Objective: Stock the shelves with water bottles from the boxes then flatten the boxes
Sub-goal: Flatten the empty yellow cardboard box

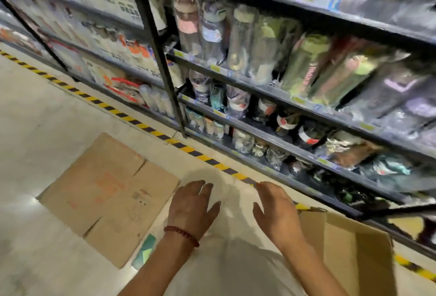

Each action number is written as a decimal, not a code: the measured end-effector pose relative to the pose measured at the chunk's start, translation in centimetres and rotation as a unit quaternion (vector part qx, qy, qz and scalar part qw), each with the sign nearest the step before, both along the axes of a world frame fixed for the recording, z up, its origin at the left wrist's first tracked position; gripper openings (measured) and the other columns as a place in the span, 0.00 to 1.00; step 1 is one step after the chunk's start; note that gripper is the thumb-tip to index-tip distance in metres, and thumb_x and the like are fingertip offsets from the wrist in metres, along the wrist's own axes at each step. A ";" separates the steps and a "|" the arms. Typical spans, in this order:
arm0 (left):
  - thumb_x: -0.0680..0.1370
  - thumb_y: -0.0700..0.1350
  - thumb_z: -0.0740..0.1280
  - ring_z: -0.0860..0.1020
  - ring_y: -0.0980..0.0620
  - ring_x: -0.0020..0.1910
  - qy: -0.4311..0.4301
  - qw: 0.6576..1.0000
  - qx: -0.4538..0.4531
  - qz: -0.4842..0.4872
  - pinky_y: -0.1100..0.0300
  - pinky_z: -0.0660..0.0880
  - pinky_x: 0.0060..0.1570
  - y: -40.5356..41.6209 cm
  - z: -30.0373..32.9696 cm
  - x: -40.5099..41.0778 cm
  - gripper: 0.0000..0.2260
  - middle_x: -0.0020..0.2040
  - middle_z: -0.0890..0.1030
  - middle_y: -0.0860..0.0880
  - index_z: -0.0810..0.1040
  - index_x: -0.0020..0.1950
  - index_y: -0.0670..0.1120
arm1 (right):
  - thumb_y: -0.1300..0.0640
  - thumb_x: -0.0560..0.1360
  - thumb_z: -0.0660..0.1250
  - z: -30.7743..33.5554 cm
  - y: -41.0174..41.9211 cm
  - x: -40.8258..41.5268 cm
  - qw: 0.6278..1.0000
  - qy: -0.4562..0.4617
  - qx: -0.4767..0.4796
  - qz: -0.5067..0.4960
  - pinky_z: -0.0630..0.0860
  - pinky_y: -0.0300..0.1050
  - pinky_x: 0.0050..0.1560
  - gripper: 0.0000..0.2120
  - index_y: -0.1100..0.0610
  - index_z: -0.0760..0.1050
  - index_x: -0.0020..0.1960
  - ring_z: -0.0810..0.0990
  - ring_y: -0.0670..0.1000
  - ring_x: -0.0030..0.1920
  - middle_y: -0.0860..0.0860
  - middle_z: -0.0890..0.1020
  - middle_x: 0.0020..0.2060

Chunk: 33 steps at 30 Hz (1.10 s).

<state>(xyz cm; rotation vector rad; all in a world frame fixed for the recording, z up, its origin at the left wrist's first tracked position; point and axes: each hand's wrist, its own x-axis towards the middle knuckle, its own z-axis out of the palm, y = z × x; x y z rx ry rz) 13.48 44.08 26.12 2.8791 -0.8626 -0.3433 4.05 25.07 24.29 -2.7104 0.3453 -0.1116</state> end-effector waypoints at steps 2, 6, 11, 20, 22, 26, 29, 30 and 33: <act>0.69 0.60 0.58 0.83 0.49 0.43 0.003 0.999 0.005 -0.044 0.55 0.81 0.40 -2.2 0.2 -0.3 0.22 0.46 0.84 0.50 0.84 0.48 0.49 | 0.60 0.62 0.72 0.0 -1.3 -1.7 0.999 0.017 -0.005 -0.043 0.80 0.54 0.39 0.19 0.61 0.78 0.53 0.81 0.61 0.44 0.56 0.81 0.47; 0.68 0.60 0.56 0.83 0.49 0.43 0.021 0.992 0.010 -0.123 0.53 0.80 0.41 -5.7 0.6 0.7 0.23 0.46 0.85 0.49 0.85 0.46 0.48 | 0.57 0.63 0.69 -0.5 -3.1 -3.5 0.990 0.056 0.005 -0.130 0.80 0.51 0.37 0.17 0.59 0.79 0.51 0.80 0.59 0.43 0.53 0.81 0.45; 0.68 0.59 0.56 0.83 0.50 0.40 0.014 0.966 0.017 -0.256 0.55 0.80 0.38 -10.9 0.6 3.1 0.22 0.43 0.84 0.49 0.84 0.44 0.48 | 0.59 0.56 0.80 -0.1 -4.1 -4.2 0.964 0.090 0.011 -0.252 0.80 0.47 0.35 0.21 0.58 0.81 0.47 0.83 0.57 0.40 0.54 0.82 0.43; 0.71 0.59 0.58 0.81 0.49 0.45 -0.023 0.836 0.036 -0.547 0.54 0.78 0.44 -22.1 0.8 6.8 0.21 0.48 0.83 0.50 0.82 0.52 0.49 | 0.56 0.74 0.66 0.0 -2.6 -5.1 0.829 0.112 0.076 -0.542 0.75 0.50 0.54 0.17 0.60 0.76 0.61 0.77 0.61 0.55 0.58 0.77 0.59; 0.74 0.58 0.61 0.78 0.49 0.53 0.005 0.795 0.065 -0.603 0.53 0.74 0.52 -23.8 0.9 6.4 0.18 0.53 0.80 0.52 0.78 0.57 0.50 | 0.55 0.76 0.64 0.2 -1.3 -5.3 0.784 0.109 0.108 -0.601 0.73 0.49 0.57 0.18 0.58 0.73 0.64 0.75 0.59 0.58 0.56 0.76 0.61; 0.68 0.57 0.63 0.79 0.45 0.38 -0.003 0.690 0.050 -0.722 0.54 0.75 0.37 -25.5 0.4 4.5 0.15 0.40 0.79 0.48 0.79 0.45 0.47 | 0.58 0.73 0.67 0.4 2.7 -5.7 0.690 0.072 0.127 -0.709 0.75 0.51 0.53 0.18 0.61 0.76 0.62 0.77 0.61 0.56 0.58 0.79 0.57; 0.66 0.58 0.59 0.79 0.45 0.35 0.005 0.652 0.017 -0.758 0.54 0.77 0.35 -25.9 -0.5 2.9 0.19 0.39 0.81 0.48 0.81 0.43 0.47 | 0.59 0.73 0.67 0.2 6.0 -5.8 0.638 0.065 0.133 -0.755 0.76 0.51 0.54 0.18 0.62 0.76 0.62 0.77 0.62 0.57 0.59 0.79 0.57; 0.66 0.58 0.58 0.80 0.46 0.36 -0.002 0.640 0.012 -0.769 0.55 0.78 0.36 -25.8 -0.5 2.2 0.20 0.40 0.81 0.49 0.82 0.44 0.47 | 0.58 0.74 0.66 0.2 6.9 -5.9 0.622 0.065 0.140 -0.768 0.75 0.51 0.55 0.19 0.61 0.75 0.63 0.76 0.60 0.59 0.58 0.78 0.59; 0.66 0.60 0.56 0.81 0.51 0.36 -0.016 0.607 -0.005 -0.795 0.59 0.78 0.36 -24.9 -0.3 0.2 0.21 0.40 0.82 0.53 0.83 0.43 0.50 | 0.56 0.77 0.62 -0.3 9.5 -6.2 0.586 0.049 0.156 -0.794 0.71 0.46 0.59 0.19 0.58 0.71 0.67 0.72 0.56 0.63 0.54 0.74 0.63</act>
